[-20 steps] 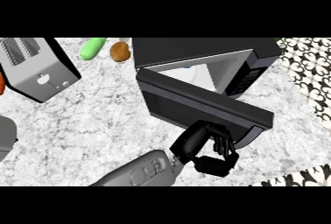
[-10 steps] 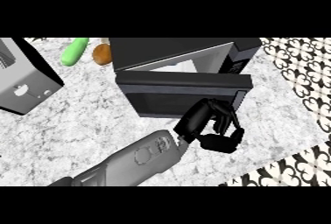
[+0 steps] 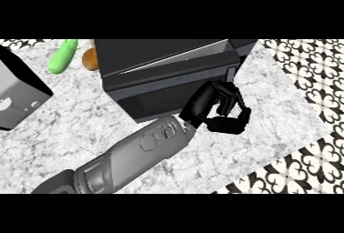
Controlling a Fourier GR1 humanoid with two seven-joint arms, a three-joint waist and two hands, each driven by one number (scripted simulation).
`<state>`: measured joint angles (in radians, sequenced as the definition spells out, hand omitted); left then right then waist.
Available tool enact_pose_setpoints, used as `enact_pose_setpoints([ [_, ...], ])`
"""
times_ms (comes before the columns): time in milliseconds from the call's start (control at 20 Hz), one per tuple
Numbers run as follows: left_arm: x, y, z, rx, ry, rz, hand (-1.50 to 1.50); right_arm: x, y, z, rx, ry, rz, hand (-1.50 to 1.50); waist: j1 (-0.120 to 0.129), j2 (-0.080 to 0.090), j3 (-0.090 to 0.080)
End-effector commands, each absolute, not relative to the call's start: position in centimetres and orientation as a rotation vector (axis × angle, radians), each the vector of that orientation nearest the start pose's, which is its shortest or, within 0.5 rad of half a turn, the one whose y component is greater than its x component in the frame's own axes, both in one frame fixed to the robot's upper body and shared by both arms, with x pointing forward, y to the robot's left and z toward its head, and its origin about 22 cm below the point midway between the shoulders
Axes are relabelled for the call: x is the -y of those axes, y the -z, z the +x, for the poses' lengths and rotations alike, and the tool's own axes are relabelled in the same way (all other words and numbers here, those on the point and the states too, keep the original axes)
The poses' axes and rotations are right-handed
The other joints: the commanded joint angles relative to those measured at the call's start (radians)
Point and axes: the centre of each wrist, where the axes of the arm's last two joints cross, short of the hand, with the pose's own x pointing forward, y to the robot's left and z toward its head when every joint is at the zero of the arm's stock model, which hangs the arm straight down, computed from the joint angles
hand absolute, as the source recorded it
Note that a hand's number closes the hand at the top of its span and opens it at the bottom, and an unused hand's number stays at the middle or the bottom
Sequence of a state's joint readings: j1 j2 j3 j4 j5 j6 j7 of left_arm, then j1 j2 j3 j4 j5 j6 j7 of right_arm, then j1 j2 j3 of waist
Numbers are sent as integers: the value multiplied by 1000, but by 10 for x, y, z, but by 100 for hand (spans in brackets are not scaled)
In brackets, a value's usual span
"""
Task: Pick up the milk, place it into the microwave and close the microwave
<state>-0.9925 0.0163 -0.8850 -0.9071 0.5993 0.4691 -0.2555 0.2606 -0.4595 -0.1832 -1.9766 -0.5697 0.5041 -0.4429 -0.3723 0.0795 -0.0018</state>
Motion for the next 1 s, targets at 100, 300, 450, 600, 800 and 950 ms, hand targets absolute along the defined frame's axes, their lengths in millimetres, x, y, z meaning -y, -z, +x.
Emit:
enact_pose_setpoints([
  [100, 27, -92, 345, 1845, 555, -325, 150, 352, -112, 177, 2184, -328, 458, -150, -40, 14, 2],
  [300, 30, -102, 352, 1858, 551, -307, 150, 352, -118, 179, 2193, -338, 473, -150, -64, 17, 3],
  [450, 29, -105, 357, 1856, 527, -285, 150, 356, -128, 182, 2202, -375, 451, -150, -73, 20, 3],
  [600, 28, -106, 361, 1849, 508, -268, 150, 359, -133, 183, 2199, -389, 440, -150, -92, 24, 2],
  [800, 28, -105, 361, 1862, 488, -251, 150, 365, -140, 186, 2203, -404, 427, -150, -100, 28, 3],
  [950, 29, -105, 360, 1871, 482, -245, 150, 369, -145, 188, 2206, -411, 412, -150, -101, 24, 4],
])
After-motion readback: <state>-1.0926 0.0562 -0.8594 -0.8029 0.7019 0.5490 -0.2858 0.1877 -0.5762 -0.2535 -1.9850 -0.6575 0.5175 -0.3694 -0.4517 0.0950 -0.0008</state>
